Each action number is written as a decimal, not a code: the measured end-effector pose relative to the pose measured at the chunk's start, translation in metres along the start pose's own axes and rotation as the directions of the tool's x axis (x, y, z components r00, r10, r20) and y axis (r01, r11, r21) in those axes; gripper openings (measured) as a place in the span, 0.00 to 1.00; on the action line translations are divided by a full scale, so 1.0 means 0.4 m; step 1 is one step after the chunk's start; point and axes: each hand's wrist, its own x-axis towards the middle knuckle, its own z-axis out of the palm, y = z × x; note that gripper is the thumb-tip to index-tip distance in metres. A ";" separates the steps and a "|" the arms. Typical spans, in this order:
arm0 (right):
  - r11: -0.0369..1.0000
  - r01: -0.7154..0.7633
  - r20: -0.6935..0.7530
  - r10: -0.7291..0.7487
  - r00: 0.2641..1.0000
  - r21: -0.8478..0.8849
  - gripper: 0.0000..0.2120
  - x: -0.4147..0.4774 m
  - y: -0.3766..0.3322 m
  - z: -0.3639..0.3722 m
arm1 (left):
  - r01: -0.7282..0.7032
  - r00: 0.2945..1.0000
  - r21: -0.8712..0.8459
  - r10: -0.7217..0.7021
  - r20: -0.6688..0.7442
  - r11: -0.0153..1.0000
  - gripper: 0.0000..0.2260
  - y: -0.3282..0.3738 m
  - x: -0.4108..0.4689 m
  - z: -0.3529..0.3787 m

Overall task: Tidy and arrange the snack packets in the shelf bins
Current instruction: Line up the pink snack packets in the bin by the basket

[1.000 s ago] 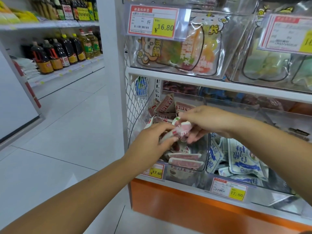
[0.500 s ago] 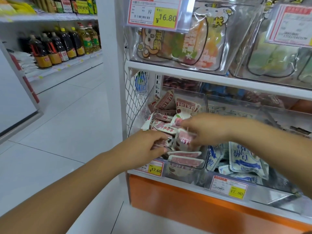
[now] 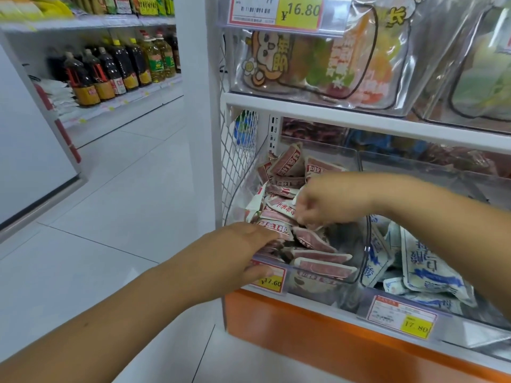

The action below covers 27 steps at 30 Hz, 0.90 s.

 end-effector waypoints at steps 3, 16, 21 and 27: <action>0.998 0.059 -0.092 -0.056 0.994 0.028 0.10 0.054 -0.036 0.013 | -0.004 1.000 -0.011 0.004 -0.004 1.000 0.27 -0.002 -0.005 -0.003; 0.909 0.019 -0.355 0.143 0.924 0.415 0.03 0.070 0.036 0.073 | 0.001 1.000 -0.040 -0.001 0.002 0.999 0.26 -0.007 -0.008 -0.003; 0.671 0.083 -0.278 0.187 0.942 0.736 0.04 0.059 0.051 0.088 | 0.020 1.000 -0.056 -0.020 0.000 0.998 0.27 -0.003 -0.010 -0.004; 0.714 0.088 -0.340 0.218 0.915 0.695 0.04 0.057 0.041 0.096 | -0.002 0.999 -0.077 -0.001 -0.042 0.997 0.26 -0.003 -0.016 0.000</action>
